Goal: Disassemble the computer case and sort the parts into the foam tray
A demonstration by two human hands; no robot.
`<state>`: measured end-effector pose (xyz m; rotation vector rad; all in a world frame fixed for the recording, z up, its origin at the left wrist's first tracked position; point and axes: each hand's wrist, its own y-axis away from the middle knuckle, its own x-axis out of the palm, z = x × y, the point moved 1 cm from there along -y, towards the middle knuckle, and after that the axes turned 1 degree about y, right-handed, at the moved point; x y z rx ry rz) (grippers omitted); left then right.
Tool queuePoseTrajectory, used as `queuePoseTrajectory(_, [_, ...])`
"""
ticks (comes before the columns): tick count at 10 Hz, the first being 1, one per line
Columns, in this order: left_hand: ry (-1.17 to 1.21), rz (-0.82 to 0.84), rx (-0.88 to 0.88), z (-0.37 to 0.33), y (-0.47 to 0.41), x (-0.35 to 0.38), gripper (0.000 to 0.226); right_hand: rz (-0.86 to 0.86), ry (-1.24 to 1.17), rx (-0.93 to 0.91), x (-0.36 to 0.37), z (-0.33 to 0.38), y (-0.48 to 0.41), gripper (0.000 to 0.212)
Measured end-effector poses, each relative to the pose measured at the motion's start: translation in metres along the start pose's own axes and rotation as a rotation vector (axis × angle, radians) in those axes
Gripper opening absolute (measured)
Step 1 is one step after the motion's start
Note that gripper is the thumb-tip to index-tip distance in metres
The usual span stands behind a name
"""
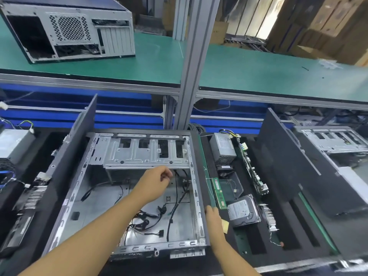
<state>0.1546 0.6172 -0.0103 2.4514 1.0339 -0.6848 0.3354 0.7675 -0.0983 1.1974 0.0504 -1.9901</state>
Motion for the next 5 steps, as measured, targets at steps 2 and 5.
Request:
queuePoseTrajectory(2, [0.061,0.006,-0.047,0.020,0.019,-0.016,0.021,0.106,0.185,-0.018,-0.004,-0.003,-0.007,0.019])
queuePoseTrajectory(5, [0.166,-0.035,-0.157,0.051,0.059,-0.045,0.022,0.031,-0.023,-0.064,-0.027,-0.005,0.010,0.029])
